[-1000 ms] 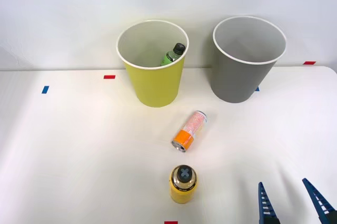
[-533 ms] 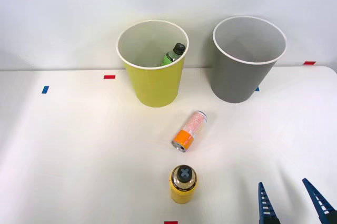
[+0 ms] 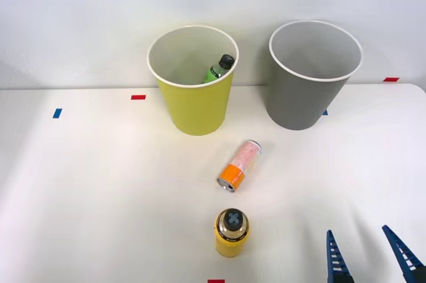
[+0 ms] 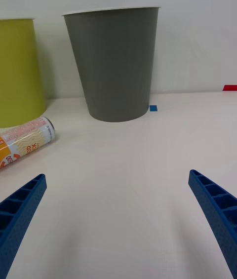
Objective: Put cans in the gray bin, plastic bottles in the light green bin
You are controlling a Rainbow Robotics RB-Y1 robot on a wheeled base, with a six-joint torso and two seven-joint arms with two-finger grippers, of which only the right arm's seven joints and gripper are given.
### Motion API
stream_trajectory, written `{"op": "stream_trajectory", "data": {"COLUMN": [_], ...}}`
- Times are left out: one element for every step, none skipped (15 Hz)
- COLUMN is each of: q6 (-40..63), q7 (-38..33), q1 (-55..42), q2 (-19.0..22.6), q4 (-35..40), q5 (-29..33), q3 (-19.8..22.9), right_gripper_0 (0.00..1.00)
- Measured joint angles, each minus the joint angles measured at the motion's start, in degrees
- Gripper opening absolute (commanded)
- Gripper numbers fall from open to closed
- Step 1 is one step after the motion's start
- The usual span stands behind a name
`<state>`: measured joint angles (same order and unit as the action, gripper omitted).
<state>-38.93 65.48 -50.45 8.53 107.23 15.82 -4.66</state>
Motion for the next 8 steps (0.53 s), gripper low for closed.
{"op": "stream_trajectory", "data": {"q6": [0.0,0.0,0.0,0.0,0.0,0.0,0.0,0.0], "q7": [0.0,0.0,0.0,0.0,0.0,0.0,0.0,0.0], "q1": [0.0,0.0,0.0,0.0,0.0,0.0,0.0,0.0], "q2": [0.0,0.0,0.0,0.0,0.0,0.0,0.0,0.0], "q4": [0.0,0.0,0.0,0.0,0.0,0.0,0.0,0.0], "q5": [0.0,0.0,0.0,0.0,0.0,0.0,0.0,0.0], "q3": [0.0,0.0,0.0,0.0,0.0,0.0,0.0,0.0], "right_gripper_0": [1.00,1.00,1.00,1.00,1.00,1.00,1.00,1.00]}}
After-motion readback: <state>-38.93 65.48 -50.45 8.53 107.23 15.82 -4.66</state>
